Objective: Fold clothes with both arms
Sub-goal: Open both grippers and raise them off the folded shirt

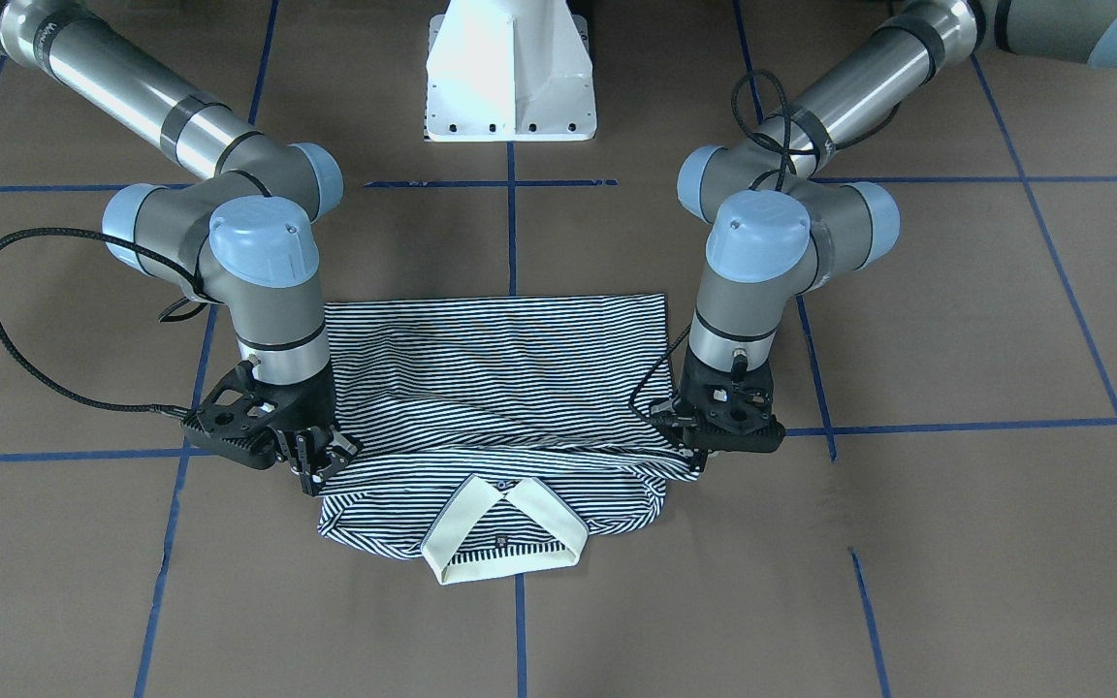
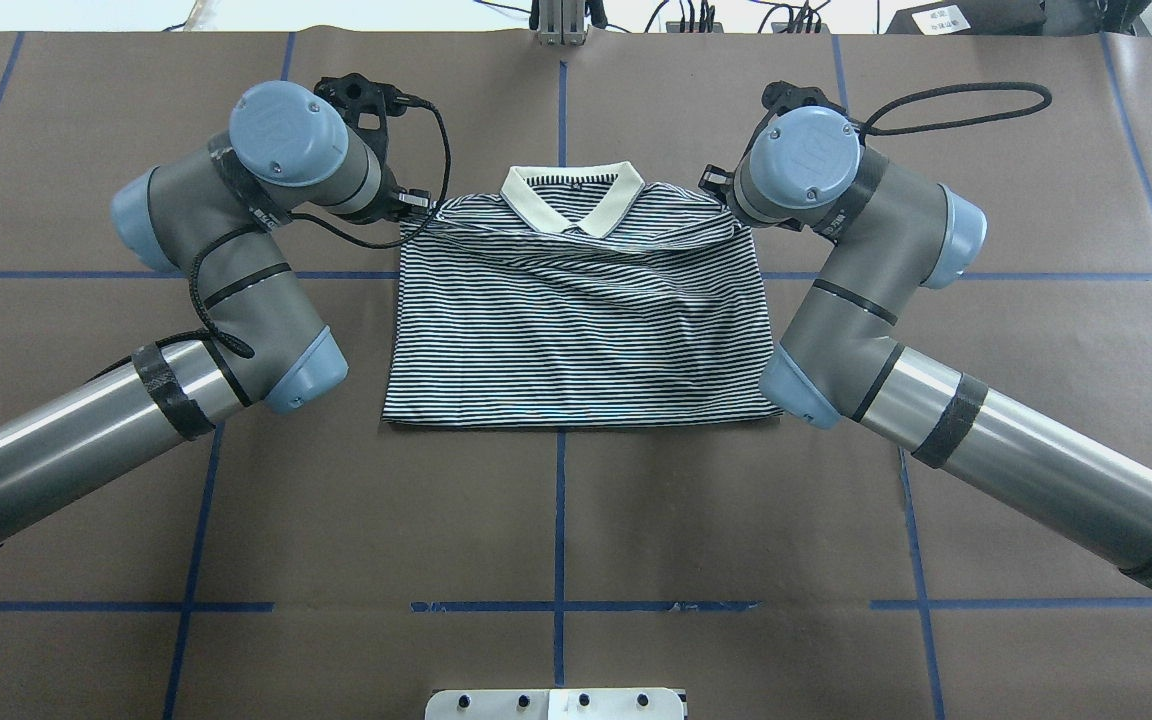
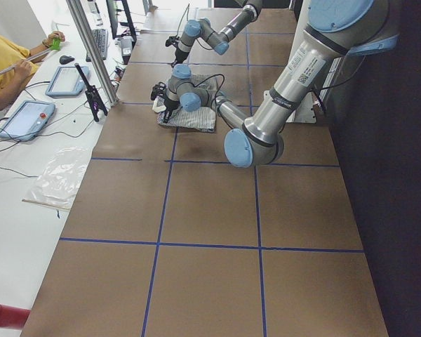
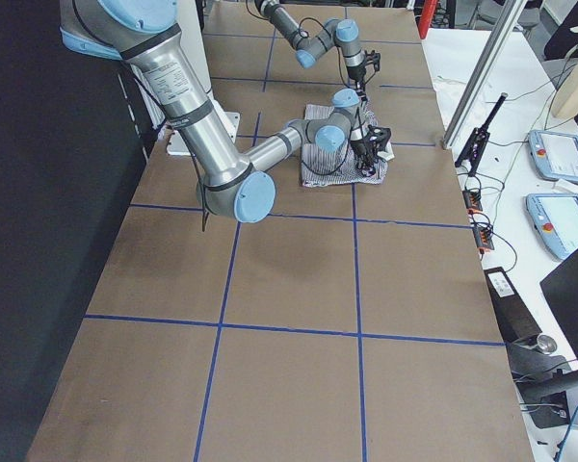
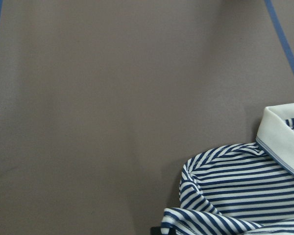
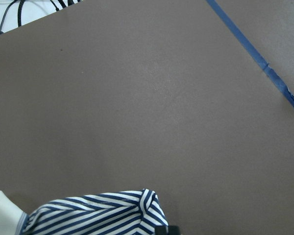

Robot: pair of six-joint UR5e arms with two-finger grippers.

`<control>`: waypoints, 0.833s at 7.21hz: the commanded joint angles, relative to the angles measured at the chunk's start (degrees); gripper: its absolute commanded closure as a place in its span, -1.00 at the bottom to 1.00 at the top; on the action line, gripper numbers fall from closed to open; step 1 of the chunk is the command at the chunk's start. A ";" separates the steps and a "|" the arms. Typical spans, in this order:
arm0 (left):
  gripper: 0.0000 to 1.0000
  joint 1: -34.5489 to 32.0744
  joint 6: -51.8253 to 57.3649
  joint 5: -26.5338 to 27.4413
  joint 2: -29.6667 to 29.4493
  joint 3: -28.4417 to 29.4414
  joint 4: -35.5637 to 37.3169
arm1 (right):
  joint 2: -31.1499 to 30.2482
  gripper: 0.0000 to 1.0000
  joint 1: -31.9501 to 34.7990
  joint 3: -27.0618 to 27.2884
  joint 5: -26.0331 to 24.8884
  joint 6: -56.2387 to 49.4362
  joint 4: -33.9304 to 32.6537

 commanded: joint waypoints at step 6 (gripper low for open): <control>-1.00 0.14 6.27 -3.73 7.14 -12.35 -0.94 | -1.72 -1.00 4.61 0.38 5.79 -15.49 0.62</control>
